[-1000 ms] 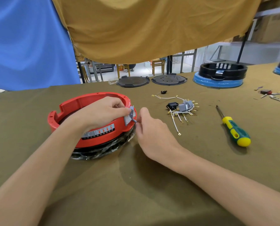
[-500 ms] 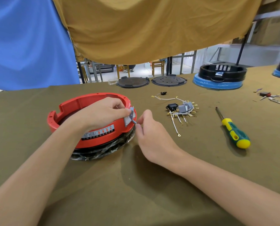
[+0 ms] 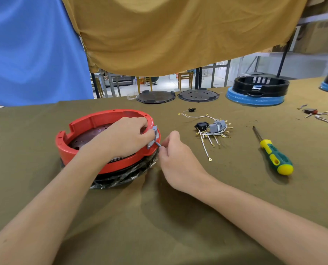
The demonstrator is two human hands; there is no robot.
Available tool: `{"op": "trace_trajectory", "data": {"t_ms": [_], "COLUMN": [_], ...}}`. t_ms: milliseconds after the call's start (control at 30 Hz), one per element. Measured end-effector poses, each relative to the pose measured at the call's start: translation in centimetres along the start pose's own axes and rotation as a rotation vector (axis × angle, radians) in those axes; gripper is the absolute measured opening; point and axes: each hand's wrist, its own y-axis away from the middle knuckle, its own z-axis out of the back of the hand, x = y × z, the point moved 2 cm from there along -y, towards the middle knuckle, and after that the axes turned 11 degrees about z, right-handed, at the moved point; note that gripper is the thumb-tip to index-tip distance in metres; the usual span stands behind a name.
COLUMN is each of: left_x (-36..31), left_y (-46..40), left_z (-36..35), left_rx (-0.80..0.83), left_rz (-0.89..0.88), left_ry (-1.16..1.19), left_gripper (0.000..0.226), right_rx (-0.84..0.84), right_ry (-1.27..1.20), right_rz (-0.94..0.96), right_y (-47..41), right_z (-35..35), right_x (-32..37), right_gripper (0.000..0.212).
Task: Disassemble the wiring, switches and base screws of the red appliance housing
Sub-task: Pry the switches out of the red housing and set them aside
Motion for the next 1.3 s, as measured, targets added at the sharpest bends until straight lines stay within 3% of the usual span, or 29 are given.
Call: {"op": "trace_trajectory", "data": {"t_ms": [233, 467, 633, 767, 933, 1067, 1300], "left_x": [0.2, -0.2, -0.2, -0.3, -0.2, -0.1, -0.3], "left_y": [-0.1, 0.0, 0.0, -0.1, -0.2, -0.1, 0.1], "left_z": [0.0, 0.1, 0.0, 0.0, 0.0, 0.1, 0.2], "left_rx": [0.047, 0.067, 0.083, 0.097, 0.091, 0.092, 0.093], "left_rz": [-0.008, -0.009, -0.006, 0.003, 0.003, 0.005, -0.003], "left_ry": [0.001, -0.008, -0.001, 0.013, 0.016, 0.019, 0.035], "left_gripper": [0.033, 0.034, 0.035, 0.035, 0.036, 0.04, 0.041], "right_rx": [-0.015, -0.011, -0.009, 0.019, 0.013, 0.015, -0.033], "right_ry": [-0.021, 0.134, 0.387, 0.61, 0.575, 0.5, 0.459], "right_rz": [0.014, 0.04, 0.126, 0.206, 0.2, 0.161, 0.15], "right_y": [0.2, 0.1, 0.2, 0.2, 0.8, 0.8, 1.0], "right_z": [-0.2, -0.5, -1.3, -2.1, -2.1, -1.9, -1.7], "right_x": [0.0, 0.5, 0.4, 0.1, 0.3, 0.4, 0.3], "right_gripper": [0.011, 0.007, 0.023, 0.021, 0.036, 0.025, 0.03]}}
